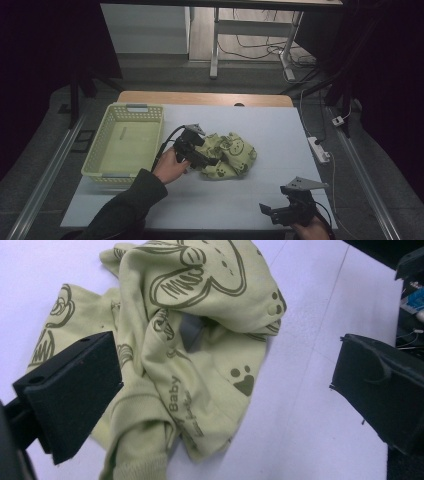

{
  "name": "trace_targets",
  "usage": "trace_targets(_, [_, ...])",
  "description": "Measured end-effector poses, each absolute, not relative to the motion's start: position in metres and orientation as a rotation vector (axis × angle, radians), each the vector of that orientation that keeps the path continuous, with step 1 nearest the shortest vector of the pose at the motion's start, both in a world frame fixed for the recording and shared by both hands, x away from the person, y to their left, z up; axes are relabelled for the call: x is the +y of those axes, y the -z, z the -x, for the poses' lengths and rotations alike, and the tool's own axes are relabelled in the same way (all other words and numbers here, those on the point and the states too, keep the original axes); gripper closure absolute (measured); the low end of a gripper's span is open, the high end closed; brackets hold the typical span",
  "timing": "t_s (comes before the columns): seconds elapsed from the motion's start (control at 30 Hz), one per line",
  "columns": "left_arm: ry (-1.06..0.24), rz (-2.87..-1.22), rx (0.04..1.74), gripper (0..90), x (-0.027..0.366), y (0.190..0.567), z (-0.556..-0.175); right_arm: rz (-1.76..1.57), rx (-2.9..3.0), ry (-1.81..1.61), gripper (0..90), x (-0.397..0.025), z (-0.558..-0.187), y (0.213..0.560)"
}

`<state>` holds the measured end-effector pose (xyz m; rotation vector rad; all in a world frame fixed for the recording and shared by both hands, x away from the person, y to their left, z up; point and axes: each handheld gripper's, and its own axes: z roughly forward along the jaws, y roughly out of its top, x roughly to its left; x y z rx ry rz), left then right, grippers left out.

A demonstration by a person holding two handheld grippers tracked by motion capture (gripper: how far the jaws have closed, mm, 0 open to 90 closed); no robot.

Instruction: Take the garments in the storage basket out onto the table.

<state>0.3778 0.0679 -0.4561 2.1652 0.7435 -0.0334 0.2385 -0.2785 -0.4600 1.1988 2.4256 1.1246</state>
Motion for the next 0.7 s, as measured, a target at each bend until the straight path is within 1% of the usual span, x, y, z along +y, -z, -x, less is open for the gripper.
trace_targets(0.5, [0.013, -2.154, 0.731, 0.0, 0.090, 0.457, -0.356, -1.193, 2.422, -1.117, 0.6, -0.278, -0.238, 0.460])
trace_targets(0.7, [0.035, -2.129, 0.743, 0.0, 0.101, 0.456, -0.347, -1.169, 2.420, -1.105, 0.6, -0.276, -0.236, 0.459])
